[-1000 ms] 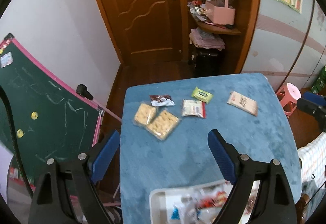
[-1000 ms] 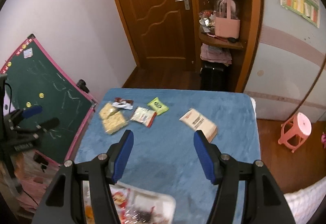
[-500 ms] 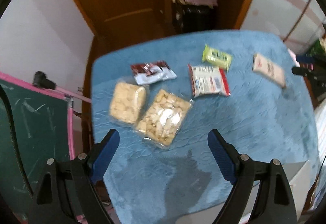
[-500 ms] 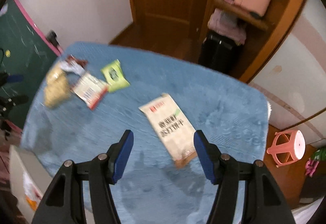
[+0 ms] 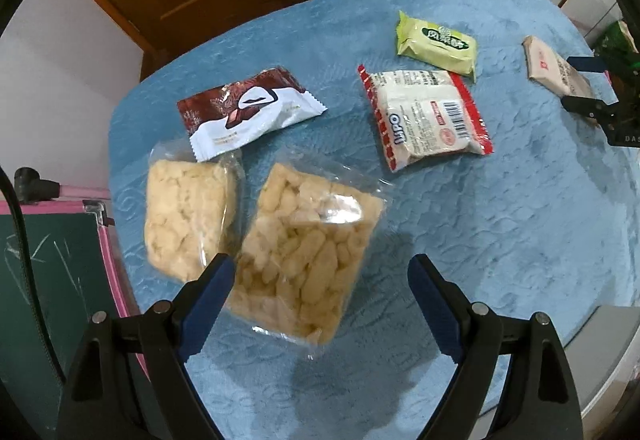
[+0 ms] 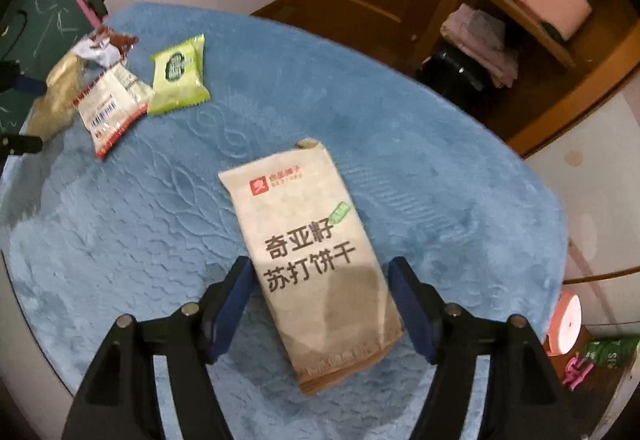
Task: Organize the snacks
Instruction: 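Grasp the crispy-cake pack with left gripper while right grasps brown cracker pack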
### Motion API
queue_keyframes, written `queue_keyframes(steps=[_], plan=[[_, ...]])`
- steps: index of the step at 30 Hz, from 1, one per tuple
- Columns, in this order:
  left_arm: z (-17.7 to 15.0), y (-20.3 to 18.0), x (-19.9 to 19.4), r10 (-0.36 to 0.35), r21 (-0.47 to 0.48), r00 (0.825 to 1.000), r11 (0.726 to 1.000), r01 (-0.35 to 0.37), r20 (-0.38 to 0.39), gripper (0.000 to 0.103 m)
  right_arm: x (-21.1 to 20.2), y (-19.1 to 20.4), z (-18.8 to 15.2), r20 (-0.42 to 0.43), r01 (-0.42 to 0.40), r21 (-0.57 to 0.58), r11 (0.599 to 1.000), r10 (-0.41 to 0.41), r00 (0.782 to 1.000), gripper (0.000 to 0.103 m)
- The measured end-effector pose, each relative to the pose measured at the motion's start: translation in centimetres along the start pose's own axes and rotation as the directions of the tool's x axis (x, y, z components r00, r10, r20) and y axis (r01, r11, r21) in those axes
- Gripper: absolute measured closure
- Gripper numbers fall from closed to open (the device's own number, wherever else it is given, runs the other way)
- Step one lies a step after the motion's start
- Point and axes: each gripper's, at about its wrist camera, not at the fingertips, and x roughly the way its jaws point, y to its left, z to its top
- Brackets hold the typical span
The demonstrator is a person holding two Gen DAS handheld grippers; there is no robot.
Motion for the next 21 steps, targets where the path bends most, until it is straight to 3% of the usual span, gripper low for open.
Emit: queue_keyframes(steps=[7, 10, 12, 14, 21], plan=[[1.3, 0.7, 2.1, -0.012, -0.009, 0.999, 1.000, 0.012, -0.045, 0.015, 0.3, -0.8, -0.1, 0.032, -0.057, 0.049, 0.997, 0.055, 0.998, 0.031], [1.5, 0.5, 3.2, 0.000, -0.013, 0.997, 1.000, -0.001, -0.077, 0.016, 0.1, -0.4, -0.5, 0.035, -0.049, 0.047, 0.998, 0.047, 0.998, 0.036], [1.6, 0.1, 3.1, 0.008, -0.012, 0.998, 1.000, -0.009, -0.055, 0.021, -0.3, -0.1, -0.8, 0.030, -0.050, 0.052, 0.997, 0.048, 0.998, 0.040], [1.5, -0.3, 2.7, -0.011, -0.019, 0.999, 1.000, 0.010, -0.050, 0.036, -0.8, 0.5, -1.6, 0.025, -0.055, 0.059, 0.997, 0.054, 0.998, 0.040], [-0.6, -2.7, 0.5, 0.025, -0.037, 0.999, 0.999, -0.026, -0.033, 0.040, -4.3, 2.8, -5.0, 0.081, -0.113, 0.099, 0.989, 0.105, 0.991, 0.042]])
